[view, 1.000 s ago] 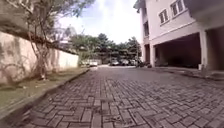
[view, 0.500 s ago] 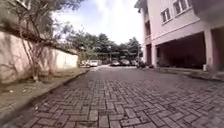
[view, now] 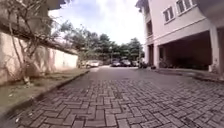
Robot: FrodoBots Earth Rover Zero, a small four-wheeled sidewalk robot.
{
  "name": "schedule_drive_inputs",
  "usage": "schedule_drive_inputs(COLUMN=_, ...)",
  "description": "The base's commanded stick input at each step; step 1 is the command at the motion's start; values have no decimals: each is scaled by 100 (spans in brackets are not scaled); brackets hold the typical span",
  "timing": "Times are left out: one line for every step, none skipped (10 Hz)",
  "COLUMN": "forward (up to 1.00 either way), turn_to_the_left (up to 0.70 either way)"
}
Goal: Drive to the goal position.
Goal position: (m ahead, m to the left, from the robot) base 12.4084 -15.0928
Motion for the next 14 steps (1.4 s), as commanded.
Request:
schedule_drive_inputs(forward=70, turn_to_the_left=3)
schedule_drive_inputs(forward=70, turn_to_the_left=3)
schedule_drive_inputs(forward=70, turn_to_the_left=3)
schedule_drive_inputs(forward=70, turn_to_the_left=3)
schedule_drive_inputs(forward=70, turn_to_the_left=3)
schedule_drive_inputs(forward=70, turn_to_the_left=3)
schedule_drive_inputs(forward=70, turn_to_the_left=3)
schedule_drive_inputs(forward=70, turn_to_the_left=3)
schedule_drive_inputs(forward=70, turn_to_the_left=3)
schedule_drive_inputs(forward=70, turn_to_the_left=3)
schedule_drive_inputs(forward=70, turn_to_the_left=3)
schedule_drive_inputs(forward=70, turn_to_the_left=3)
schedule_drive_inputs(forward=70, turn_to_the_left=3)
schedule_drive_inputs(forward=70, turn_to_the_left=3)
